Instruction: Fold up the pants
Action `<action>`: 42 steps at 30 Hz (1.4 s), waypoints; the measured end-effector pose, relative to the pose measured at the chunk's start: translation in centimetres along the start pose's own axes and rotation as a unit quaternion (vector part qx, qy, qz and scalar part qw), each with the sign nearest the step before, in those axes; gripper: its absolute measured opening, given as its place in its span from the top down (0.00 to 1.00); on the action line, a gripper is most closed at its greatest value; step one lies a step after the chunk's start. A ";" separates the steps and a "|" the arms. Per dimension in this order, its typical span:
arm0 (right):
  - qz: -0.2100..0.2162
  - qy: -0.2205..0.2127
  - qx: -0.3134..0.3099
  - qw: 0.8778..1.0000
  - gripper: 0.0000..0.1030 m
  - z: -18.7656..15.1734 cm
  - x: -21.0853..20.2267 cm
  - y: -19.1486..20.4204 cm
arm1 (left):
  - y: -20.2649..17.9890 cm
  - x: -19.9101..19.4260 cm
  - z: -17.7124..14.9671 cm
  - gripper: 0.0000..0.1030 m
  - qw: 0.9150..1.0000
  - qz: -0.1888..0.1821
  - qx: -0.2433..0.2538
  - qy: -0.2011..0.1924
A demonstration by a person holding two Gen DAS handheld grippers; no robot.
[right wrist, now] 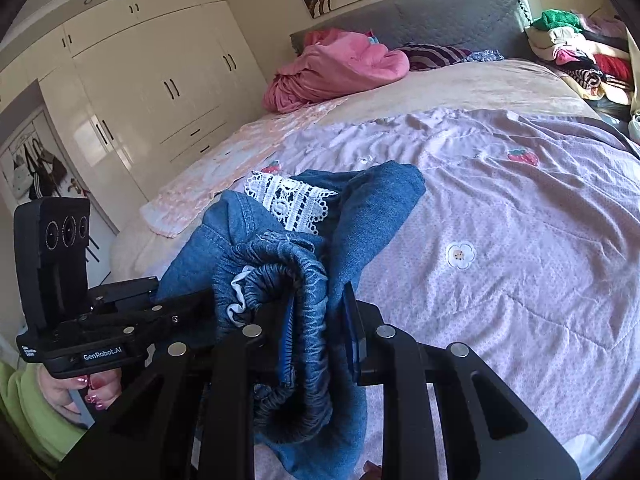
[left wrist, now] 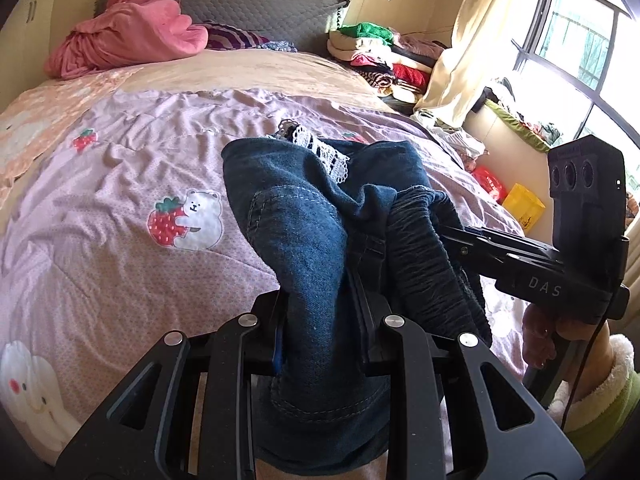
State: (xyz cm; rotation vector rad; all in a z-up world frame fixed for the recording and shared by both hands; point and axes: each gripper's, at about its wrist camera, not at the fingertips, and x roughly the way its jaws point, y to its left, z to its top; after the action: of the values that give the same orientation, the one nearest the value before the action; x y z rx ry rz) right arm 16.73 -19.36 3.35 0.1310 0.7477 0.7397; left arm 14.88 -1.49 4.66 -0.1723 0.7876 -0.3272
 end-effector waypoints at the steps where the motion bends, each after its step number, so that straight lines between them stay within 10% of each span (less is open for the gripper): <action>1: -0.001 0.002 -0.002 1.000 0.81 0.4 0.4 0.0 | 0.3 0.2 0.2 0.83 1.000 0.000 -0.002 0.000; 26: -0.001 0.071 0.102 0.992 0.81 -0.4 9.6 -7.2 | 6.7 6.8 -0.3 0.77 0.997 0.033 -0.054 0.034; 42: -0.069 0.070 0.100 0.990 0.51 -2.0 8.0 -6.9 | 7.3 5.8 -2.3 0.49 0.995 0.065 -0.072 0.040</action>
State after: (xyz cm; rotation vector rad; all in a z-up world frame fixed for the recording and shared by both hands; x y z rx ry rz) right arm 23.28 -19.57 -5.12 0.2082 0.9553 0.5451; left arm 18.69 3.23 -2.77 -0.2428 0.8979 -0.1552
